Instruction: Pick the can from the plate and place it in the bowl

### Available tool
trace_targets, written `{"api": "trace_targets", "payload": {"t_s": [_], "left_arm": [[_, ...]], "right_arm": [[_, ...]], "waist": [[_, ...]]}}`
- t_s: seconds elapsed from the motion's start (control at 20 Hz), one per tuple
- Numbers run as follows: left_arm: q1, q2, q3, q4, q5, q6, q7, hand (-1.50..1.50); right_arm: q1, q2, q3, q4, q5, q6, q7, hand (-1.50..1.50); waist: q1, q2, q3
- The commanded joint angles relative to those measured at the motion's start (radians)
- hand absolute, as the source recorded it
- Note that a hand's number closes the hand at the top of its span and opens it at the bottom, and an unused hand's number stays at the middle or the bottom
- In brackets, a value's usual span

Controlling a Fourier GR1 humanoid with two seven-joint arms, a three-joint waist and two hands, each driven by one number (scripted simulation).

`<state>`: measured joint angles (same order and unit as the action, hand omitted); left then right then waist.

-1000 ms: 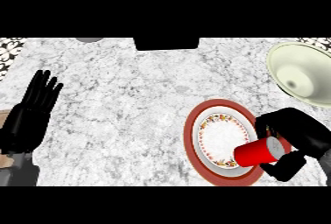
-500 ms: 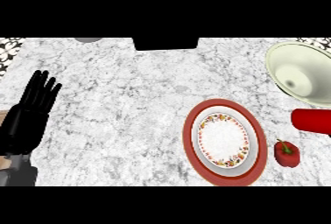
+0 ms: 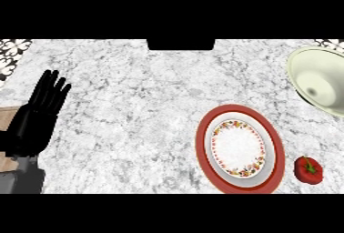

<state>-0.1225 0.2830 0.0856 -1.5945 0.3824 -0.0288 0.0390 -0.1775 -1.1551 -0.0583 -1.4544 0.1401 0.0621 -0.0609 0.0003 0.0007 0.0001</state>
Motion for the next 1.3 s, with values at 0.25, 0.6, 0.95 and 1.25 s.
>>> {"api": "trace_targets", "payload": {"t_s": [0.25,0.6,0.95,1.25], "left_arm": [[-0.109,-0.012,-0.006,0.086,-0.014,-0.023,-0.001,0.00],[-0.029,-0.034,-0.023,-0.008,-0.022,-0.010,0.020,0.00],[-0.053,-0.039,-0.028,0.022,-0.031,-0.036,-0.022,0.00],[-0.072,-0.050,-0.056,0.013,-0.044,-0.027,0.005,0.00]], "right_arm": [[-0.333,0.146,0.022,0.479,0.097,0.009,-0.136,1.50],[-0.555,0.207,0.022,0.854,0.194,-0.005,-0.314,1.50],[-0.619,0.300,0.101,1.076,0.330,-0.086,-0.356,1.50],[-0.705,0.328,0.095,1.223,0.331,0.059,-0.281,-1.50]], "waist": [[0.040,0.014,0.001],[0.058,0.013,0.002],[0.084,0.028,0.004],[0.095,0.036,0.006]]}}
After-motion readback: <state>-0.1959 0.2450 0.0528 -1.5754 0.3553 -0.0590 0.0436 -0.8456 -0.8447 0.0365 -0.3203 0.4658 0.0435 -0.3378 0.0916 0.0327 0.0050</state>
